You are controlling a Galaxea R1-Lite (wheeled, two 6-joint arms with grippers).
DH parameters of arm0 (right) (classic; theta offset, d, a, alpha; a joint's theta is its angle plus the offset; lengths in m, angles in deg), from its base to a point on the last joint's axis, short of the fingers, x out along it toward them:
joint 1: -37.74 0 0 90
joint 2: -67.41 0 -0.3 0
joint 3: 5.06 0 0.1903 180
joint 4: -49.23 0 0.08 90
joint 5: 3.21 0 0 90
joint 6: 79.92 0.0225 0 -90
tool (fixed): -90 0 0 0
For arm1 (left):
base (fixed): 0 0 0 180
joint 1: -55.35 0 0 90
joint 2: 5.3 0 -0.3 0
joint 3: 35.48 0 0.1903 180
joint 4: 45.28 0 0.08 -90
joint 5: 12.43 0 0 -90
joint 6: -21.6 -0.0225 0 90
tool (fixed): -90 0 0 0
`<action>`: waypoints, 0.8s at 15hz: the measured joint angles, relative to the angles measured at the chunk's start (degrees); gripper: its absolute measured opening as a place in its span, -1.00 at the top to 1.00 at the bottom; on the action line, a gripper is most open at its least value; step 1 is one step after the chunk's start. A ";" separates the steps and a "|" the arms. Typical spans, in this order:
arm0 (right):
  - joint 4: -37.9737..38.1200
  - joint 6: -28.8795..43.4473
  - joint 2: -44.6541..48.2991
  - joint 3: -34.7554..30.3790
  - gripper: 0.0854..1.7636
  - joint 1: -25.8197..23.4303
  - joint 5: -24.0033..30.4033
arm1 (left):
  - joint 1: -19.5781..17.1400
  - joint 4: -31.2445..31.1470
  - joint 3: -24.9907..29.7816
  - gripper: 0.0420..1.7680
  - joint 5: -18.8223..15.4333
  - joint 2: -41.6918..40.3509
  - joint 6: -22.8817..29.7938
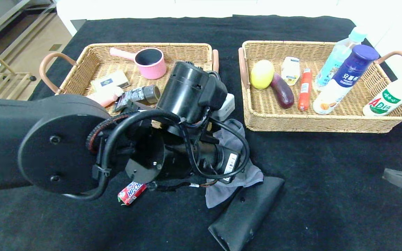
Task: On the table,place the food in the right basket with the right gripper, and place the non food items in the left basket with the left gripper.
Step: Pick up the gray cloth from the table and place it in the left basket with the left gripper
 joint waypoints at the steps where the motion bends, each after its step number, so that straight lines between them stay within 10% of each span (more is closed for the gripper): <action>1: -0.02 0.01 0.02 0.00 -0.94 0.00 0.00 | 0.33 0.67 -0.02 -0.94 0.80 0.63 -0.02; 12: -0.05 -0.02 0.11 0.00 -0.94 0.00 0.00 | 2.73 2.21 -0.27 -0.94 11.72 5.96 -0.24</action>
